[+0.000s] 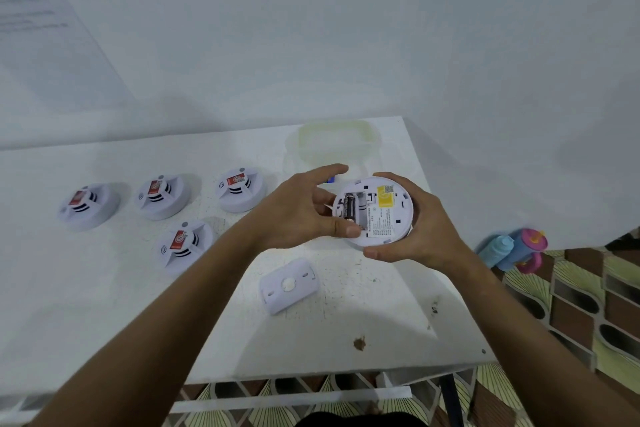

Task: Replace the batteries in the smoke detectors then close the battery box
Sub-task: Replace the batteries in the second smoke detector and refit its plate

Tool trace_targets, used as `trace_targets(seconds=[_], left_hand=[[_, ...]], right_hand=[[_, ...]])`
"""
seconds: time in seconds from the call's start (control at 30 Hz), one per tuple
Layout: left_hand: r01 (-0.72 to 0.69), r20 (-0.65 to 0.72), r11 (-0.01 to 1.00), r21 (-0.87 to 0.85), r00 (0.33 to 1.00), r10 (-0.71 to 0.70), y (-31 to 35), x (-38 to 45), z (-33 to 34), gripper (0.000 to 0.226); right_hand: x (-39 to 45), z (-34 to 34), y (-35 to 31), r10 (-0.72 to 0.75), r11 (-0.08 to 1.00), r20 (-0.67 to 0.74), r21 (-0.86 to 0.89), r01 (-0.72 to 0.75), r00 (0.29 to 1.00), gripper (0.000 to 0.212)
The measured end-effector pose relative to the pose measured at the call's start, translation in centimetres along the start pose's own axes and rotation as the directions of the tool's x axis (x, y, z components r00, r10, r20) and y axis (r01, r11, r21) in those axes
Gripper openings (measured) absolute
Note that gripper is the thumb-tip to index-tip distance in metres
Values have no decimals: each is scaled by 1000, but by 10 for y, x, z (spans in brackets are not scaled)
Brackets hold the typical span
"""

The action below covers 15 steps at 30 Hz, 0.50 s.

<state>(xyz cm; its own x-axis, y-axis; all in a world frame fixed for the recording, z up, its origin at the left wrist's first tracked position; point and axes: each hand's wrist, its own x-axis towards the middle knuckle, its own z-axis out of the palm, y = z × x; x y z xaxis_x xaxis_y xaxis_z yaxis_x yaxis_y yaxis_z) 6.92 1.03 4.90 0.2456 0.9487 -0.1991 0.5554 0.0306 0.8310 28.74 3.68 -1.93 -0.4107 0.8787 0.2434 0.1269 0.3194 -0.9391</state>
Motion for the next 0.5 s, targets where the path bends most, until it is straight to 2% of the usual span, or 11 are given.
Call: trace_targets(seconds=[0.27,0.4,0.5], left_hand=[[42,-54,993,-115,997,-48,-12,2,6,85],[62,-68,993,-100,995,-69,-14,4,6,81],[89,-83,995,-48,992,-93,-14,7,-1,54]], right_hand=[[1,7,5,11,997,18,-73,-10,1000,97],[2,10,5,11,993,13,-114,-10,1000,96],[2,7,7,41,994,5,-105,-40,999,98]])
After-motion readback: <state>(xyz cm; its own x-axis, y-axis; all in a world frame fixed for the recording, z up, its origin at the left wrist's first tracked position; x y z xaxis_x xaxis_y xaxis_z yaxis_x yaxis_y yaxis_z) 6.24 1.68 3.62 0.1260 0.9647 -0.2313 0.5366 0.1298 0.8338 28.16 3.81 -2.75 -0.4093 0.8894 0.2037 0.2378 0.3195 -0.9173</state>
